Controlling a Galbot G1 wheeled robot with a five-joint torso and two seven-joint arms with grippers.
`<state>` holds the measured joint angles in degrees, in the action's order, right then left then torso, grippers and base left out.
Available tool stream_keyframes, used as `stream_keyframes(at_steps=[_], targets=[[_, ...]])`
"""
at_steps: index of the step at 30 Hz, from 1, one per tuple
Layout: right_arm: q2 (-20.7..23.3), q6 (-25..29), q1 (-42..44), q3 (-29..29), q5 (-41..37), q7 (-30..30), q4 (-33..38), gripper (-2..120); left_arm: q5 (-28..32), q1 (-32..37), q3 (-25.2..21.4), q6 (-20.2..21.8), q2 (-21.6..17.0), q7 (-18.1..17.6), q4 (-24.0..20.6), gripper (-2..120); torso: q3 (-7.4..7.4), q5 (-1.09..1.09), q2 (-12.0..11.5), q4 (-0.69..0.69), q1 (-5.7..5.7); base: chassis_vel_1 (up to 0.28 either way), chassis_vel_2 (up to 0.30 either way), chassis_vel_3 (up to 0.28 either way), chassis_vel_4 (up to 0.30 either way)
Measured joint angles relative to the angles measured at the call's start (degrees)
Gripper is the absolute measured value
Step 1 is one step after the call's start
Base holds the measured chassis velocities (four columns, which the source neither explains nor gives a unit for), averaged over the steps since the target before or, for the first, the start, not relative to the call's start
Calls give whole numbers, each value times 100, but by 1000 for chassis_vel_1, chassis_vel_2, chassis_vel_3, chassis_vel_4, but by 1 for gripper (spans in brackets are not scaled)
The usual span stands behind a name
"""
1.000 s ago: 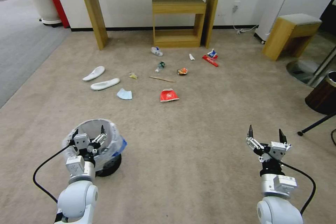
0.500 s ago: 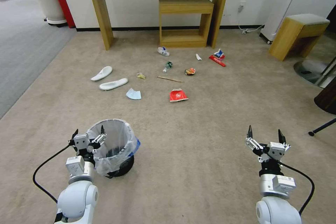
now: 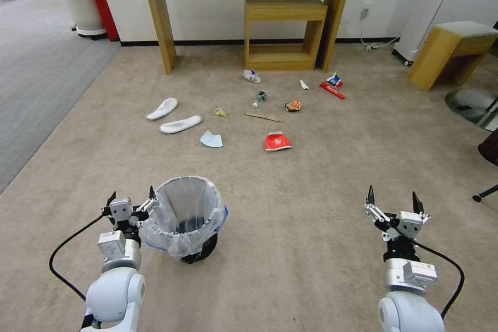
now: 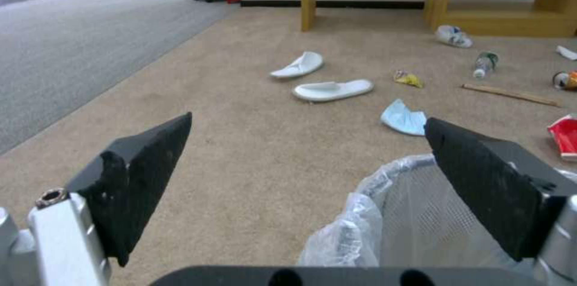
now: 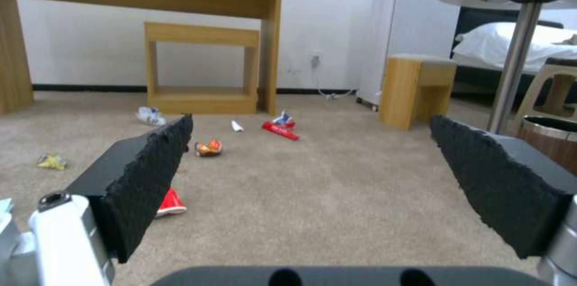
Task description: Pick up the trash bin and place the garbage on the floor into it.
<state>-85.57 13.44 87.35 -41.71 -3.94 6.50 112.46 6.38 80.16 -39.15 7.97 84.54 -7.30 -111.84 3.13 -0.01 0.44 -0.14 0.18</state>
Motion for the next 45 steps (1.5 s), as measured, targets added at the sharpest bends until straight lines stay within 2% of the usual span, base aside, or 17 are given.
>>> stream_keyframes(at_steps=[45], targets=[[18,-245,-57,-21,67,-42,14,100,-12,-48,21,-26,6,4,48,100,0,0,0,-1,0,-7,10,10,-9]])
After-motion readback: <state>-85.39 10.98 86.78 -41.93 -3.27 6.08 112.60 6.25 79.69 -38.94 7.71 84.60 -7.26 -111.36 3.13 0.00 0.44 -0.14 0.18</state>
